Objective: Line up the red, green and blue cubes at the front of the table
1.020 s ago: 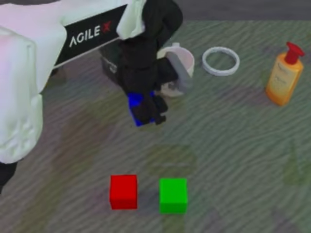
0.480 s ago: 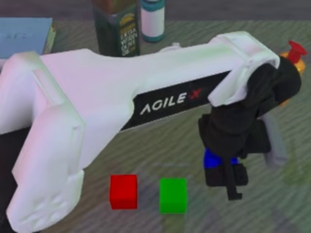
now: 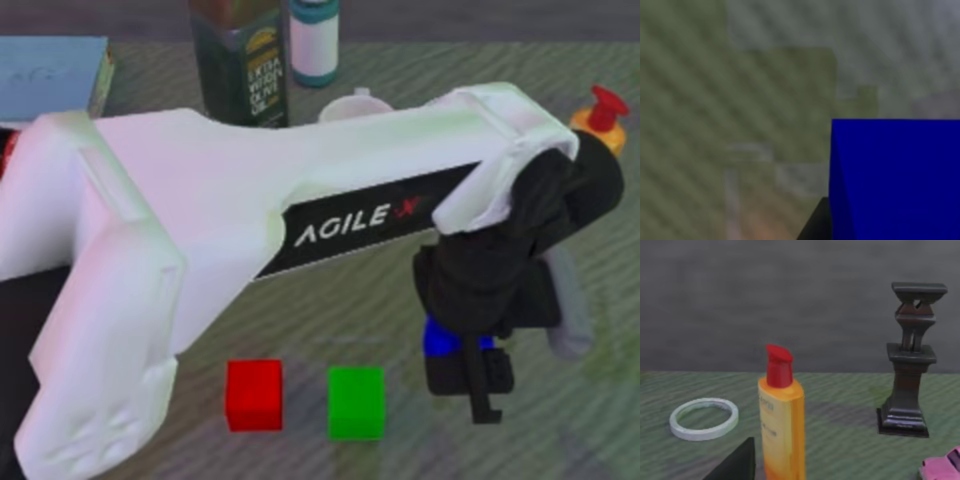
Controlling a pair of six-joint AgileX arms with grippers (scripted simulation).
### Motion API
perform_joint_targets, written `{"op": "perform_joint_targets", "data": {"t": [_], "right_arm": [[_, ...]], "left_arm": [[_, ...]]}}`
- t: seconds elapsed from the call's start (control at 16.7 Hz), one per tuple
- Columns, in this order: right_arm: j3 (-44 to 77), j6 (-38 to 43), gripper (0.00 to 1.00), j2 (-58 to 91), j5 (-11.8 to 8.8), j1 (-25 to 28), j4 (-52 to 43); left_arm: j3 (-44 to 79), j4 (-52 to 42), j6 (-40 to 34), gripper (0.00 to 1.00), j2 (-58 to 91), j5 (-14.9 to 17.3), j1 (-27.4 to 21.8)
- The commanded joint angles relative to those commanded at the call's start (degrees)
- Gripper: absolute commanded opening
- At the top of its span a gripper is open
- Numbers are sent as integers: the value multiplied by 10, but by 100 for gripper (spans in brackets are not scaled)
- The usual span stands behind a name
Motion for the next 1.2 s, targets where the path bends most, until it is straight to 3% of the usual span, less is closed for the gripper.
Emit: {"op": "perform_joint_targets", "data": {"t": [0.3, 0.6, 1.2], "right_arm": [[0, 0, 100, 0, 0, 0, 0], [0, 0, 100, 0, 0, 0, 0], [0, 0, 100, 0, 0, 0, 0]], "left_arm": [[-70, 98, 0, 0, 26, 0, -2], [-80, 111, 0, 0, 30, 0, -3], [-80, 111, 0, 75, 30, 0, -3]]}}
